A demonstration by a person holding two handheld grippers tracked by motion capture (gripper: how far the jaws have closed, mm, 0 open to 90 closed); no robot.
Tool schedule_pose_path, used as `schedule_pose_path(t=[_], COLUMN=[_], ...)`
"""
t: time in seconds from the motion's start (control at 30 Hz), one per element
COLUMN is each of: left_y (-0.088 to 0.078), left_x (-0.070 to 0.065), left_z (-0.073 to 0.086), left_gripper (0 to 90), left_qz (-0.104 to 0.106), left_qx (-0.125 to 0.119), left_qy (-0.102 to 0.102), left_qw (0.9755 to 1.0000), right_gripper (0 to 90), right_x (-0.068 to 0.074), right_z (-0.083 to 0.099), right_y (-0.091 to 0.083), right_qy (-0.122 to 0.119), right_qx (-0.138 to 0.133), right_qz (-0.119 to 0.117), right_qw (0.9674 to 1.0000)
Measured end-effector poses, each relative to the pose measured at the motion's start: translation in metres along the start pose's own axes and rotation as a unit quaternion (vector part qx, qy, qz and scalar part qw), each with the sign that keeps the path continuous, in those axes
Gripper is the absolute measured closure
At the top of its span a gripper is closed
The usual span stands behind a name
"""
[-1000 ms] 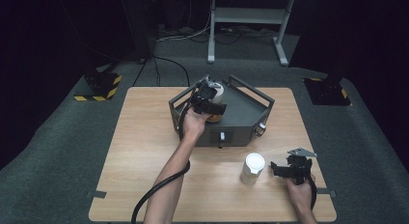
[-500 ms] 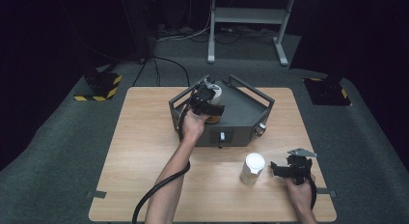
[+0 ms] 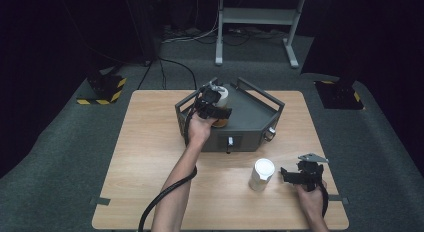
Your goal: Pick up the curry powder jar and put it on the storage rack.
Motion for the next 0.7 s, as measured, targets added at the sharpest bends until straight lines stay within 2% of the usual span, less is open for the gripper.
schedule_pose_path(t=[0.2,0.23,0.27,0.3,0.4,0.53,0.7], left_y=[0.000,-0.001,-0.001,-0.001,-0.003,-0.005,-0.009], left_x=[-0.002,-0.005,-0.005,-0.004,-0.003,0.001,0.004], left_z=[-0.001,-0.001,-0.001,-0.002,0.000,0.004,0.010], left_gripper=[28.8,25.8,19.8,19.8,8.0,2.6,0.4], left_qz=[-0.004,-0.019,-0.019,-0.018,-0.024,-0.022,-0.017], left_qx=[0.002,0.004,0.004,0.006,0.001,-0.002,-0.006], left_qy=[0.000,-0.002,-0.002,-0.004,-0.012,-0.015,-0.014], left_qw=[1.0000,0.9998,0.9998,0.9998,0.9996,0.9996,0.9998], right_gripper=[0.0,0.0,0.0,0.0,0.0,0.0,0.0], right_x=[0.000,0.000,0.000,0.000,0.000,0.000,0.000], right_z=[0.000,0.000,0.000,0.000,0.000,0.000,0.000], right_y=[0.000,0.000,0.000,0.000,0.000,0.000,0.000], right_qy=[0.000,0.000,0.000,0.001,0.000,0.001,0.000], right_qx=[0.000,0.000,0.000,0.000,0.000,0.000,0.000], right_qz=[0.000,0.000,0.000,0.000,0.001,0.000,0.001], right_qw=[1.0000,1.0000,1.0000,1.0000,1.0000,1.0000,1.0000])
Point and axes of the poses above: each handheld gripper's, and its own axes: y roughly forward along the jaws, z roughly out of its underside, x roughly to its left, the point moved 3 cm from there along y, roughly forward along the jaws, and after that the axes turned 14 degrees about -z, right-handed, at the moved point
